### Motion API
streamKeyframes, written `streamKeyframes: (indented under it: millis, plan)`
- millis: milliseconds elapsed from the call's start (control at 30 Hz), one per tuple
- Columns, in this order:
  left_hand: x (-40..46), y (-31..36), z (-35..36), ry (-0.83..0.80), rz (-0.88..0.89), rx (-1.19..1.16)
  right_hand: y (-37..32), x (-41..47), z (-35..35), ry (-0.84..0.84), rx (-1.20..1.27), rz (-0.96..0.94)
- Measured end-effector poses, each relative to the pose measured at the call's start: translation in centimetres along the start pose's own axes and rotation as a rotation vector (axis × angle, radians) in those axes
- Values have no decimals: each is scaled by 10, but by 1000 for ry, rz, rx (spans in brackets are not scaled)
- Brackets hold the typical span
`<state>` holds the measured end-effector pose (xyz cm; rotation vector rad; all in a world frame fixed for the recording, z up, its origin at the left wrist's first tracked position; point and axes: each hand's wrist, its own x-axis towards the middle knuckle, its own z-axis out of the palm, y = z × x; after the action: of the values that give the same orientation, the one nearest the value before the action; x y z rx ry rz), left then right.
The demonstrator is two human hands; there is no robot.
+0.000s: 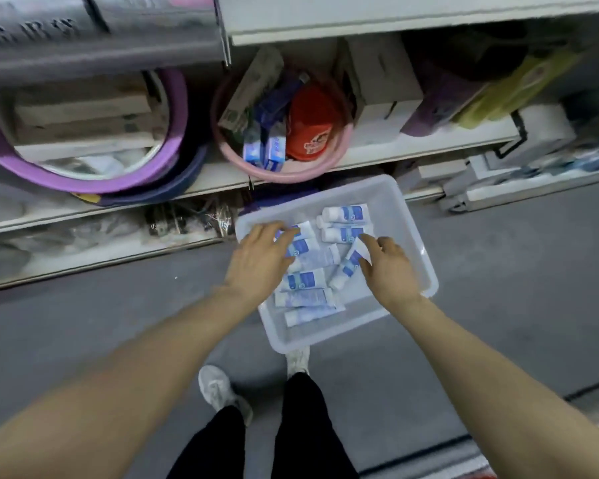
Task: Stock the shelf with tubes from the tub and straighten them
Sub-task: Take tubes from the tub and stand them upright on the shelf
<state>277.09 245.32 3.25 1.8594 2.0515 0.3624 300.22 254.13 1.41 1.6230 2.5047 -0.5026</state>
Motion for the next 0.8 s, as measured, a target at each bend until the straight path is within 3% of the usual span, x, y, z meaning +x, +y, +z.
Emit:
streamKeyframes:
  millis: [367,633,800]
  plan:
    - [6,-20,146,-413,-162,-80,64,42,107,-304,54,142]
    - [20,-21,194,-470,-211,1,67,79,151,-386,136,216]
    - [21,-21,206,-406,-136,124,62,85,162,-379,191,302]
